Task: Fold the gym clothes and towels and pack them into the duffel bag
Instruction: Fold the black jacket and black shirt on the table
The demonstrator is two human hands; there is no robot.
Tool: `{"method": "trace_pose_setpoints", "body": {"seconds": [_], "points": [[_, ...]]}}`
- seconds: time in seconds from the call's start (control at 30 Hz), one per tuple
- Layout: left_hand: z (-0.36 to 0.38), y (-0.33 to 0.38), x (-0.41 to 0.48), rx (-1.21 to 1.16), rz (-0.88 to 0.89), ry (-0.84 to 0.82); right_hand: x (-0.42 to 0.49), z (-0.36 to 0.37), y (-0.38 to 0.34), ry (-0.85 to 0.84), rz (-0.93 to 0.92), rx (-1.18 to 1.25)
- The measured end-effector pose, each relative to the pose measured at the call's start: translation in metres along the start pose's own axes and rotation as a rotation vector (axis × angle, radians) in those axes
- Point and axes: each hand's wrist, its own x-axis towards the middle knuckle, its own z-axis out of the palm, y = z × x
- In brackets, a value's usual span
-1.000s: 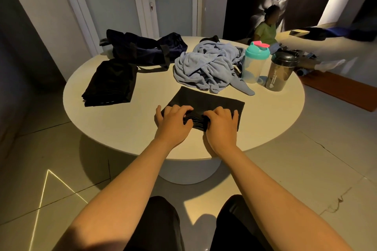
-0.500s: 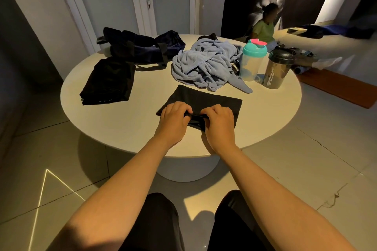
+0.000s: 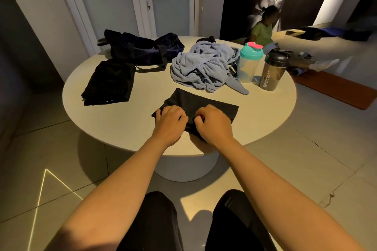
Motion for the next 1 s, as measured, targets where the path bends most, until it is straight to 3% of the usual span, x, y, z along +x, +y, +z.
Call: {"method": "trace_pose_setpoints", "body": {"seconds": [0.1,0.2,0.3,0.37,0.47,0.6,0.7,0.83,1.0], "points": [[-0.002,0.005,-0.001,0.007,-0.01,0.038,0.018,-0.002,0.014,0.006,0.032,-0.108],[-0.002,0.004,-0.003,0.035,-0.042,0.088,0.021,-0.002,0.022,-0.283,0.146,-0.213],[-0.003,-0.005,-0.004,0.152,-0.168,0.223,0.018,-0.001,0.017,-0.414,0.13,-0.202],[-0.01,-0.008,-0.004,0.148,-0.338,0.242,0.021,-0.001,0.008,-0.399,0.08,-0.128],[-0.023,-0.011,-0.001,0.094,-0.491,0.129,0.028,0.001,-0.001,-0.238,0.087,-0.088],[-0.029,-0.007,0.002,0.048,-0.448,-0.065,0.033,0.011,-0.005,-0.355,0.204,-0.119],[-0.028,-0.007,0.002,0.049,-0.411,-0.185,0.039,0.017,-0.013,-0.365,0.191,0.081],[-0.044,-0.014,0.0,-0.28,-0.309,-0.128,0.047,0.018,-0.013,-0.332,0.261,0.162],[-0.053,-0.015,-0.002,-0.466,-0.327,-0.068,0.049,0.025,-0.021,-0.453,0.34,0.01]]}}
